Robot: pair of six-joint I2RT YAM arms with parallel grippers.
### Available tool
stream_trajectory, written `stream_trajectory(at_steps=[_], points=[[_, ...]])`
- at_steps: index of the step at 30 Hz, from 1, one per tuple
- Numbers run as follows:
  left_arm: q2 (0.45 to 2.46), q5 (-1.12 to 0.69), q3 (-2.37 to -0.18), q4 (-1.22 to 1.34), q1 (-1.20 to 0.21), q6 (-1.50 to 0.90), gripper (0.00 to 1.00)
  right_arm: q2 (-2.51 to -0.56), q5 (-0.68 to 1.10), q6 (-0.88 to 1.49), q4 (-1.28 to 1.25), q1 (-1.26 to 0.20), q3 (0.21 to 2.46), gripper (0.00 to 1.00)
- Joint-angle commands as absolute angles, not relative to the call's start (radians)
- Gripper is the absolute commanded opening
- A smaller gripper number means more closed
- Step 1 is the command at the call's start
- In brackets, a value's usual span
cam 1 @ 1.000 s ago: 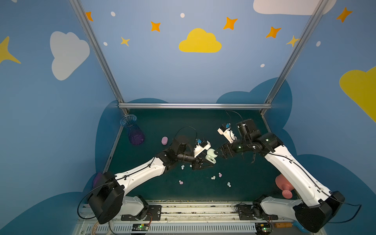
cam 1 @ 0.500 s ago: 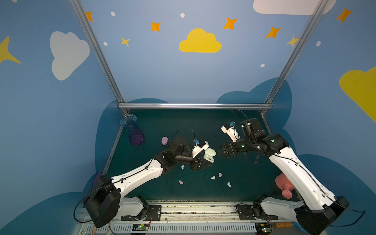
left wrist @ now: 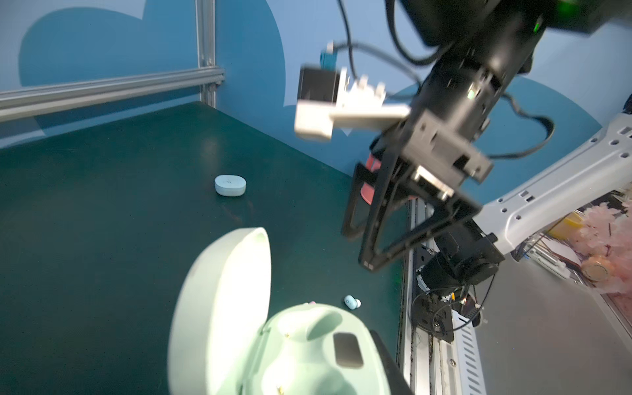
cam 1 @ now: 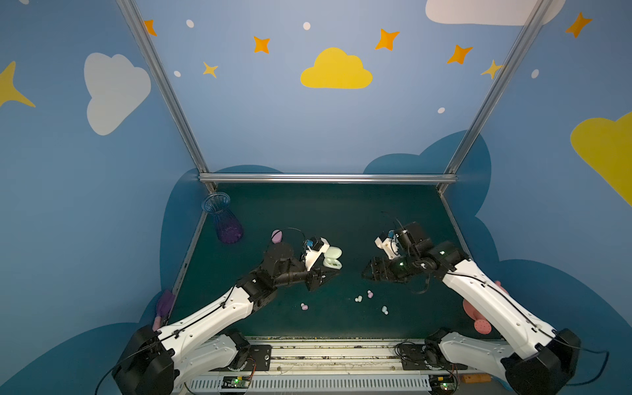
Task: Insert wireless bluetooth earbuds into charging case
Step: Turn over the wireless bluetooth earbud at the bottom-center of the table.
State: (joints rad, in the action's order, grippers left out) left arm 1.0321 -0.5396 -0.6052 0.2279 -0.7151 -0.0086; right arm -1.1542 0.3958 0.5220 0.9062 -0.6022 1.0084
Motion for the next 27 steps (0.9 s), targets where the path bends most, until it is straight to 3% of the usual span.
stream_trajectory(at_steps=[1,10,27], points=[[0.992,-0.474,-0.597,0.238,-0.712,-0.009,0.21,-1.187,0.347,0.676,0.824,-0.652,0.978,0.88],[0.968,-0.507,-0.641,0.162,-0.696,0.039,0.21,-1.371,0.304,0.894,0.680,-0.776,0.895,0.87],[0.974,-0.554,-0.646,0.178,-0.662,0.048,0.21,-1.542,0.262,0.993,0.578,-0.776,0.859,0.86]])
